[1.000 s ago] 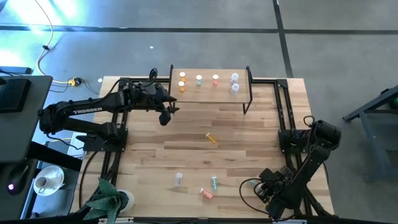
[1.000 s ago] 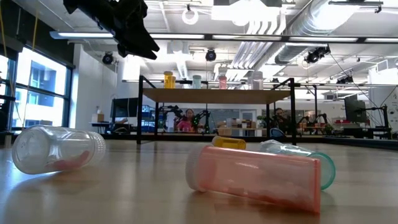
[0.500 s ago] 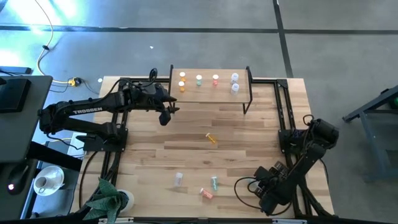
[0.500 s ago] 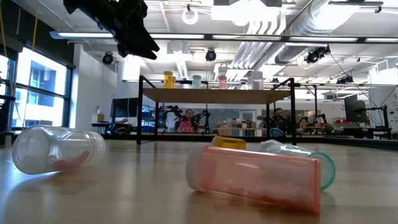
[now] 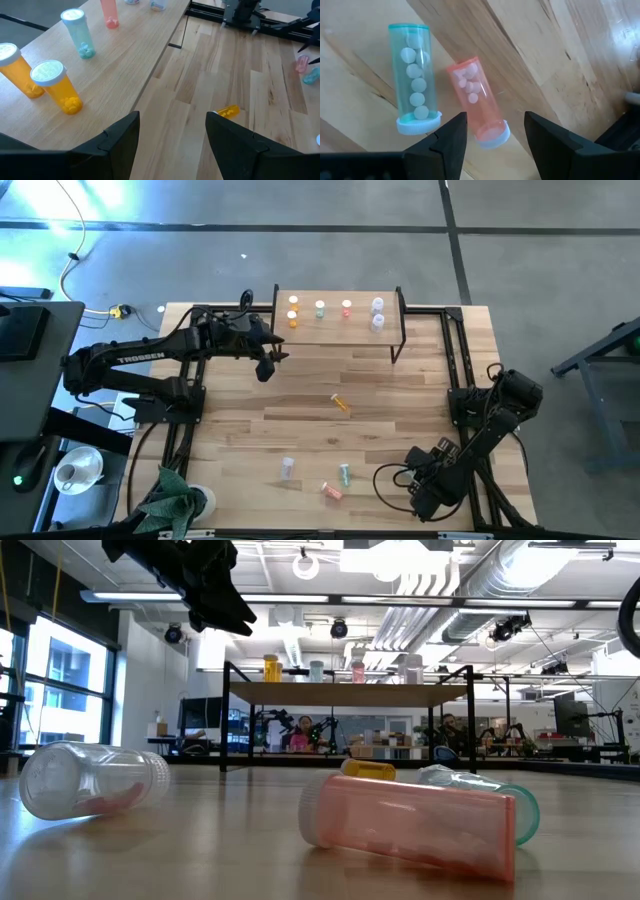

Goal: Pick and place medicine bottles onto shelf by color
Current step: Put the pink pill bottle on the shelf aligned with the pink pill bottle

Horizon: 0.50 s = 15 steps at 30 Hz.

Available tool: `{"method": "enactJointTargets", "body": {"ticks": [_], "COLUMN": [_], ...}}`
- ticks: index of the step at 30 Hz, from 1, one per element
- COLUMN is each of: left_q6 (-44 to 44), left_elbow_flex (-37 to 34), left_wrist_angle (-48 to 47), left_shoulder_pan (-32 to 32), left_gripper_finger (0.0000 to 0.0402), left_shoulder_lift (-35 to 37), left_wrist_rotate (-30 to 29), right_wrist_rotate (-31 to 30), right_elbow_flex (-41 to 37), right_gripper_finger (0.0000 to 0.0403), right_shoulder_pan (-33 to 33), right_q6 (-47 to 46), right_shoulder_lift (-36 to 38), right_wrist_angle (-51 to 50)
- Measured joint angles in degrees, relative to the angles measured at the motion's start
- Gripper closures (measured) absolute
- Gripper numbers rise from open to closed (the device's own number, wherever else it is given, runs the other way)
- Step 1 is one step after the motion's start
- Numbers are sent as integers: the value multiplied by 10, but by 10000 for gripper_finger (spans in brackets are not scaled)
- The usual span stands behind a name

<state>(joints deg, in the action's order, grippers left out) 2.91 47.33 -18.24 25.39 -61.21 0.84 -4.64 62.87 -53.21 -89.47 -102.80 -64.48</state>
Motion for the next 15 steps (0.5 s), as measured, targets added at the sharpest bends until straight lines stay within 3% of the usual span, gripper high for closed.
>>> {"method": "enactJointTargets", "body": {"ticks": [15], "left_q6": [0], "left_elbow_flex": [0], "left_wrist_angle": [0], "left_shoulder_pan": [0], "left_gripper_finger": [186], "left_shoulder_lift": [0], "left_wrist_rotate": [0], "right_wrist_rotate": [17], "right_elbow_flex": [2], "right_gripper_finger": [214], "right_shoulder_pan": [0], "right_q6": [10], "right_shoulder_lift": [-46], "right_wrist_angle": [7]}}
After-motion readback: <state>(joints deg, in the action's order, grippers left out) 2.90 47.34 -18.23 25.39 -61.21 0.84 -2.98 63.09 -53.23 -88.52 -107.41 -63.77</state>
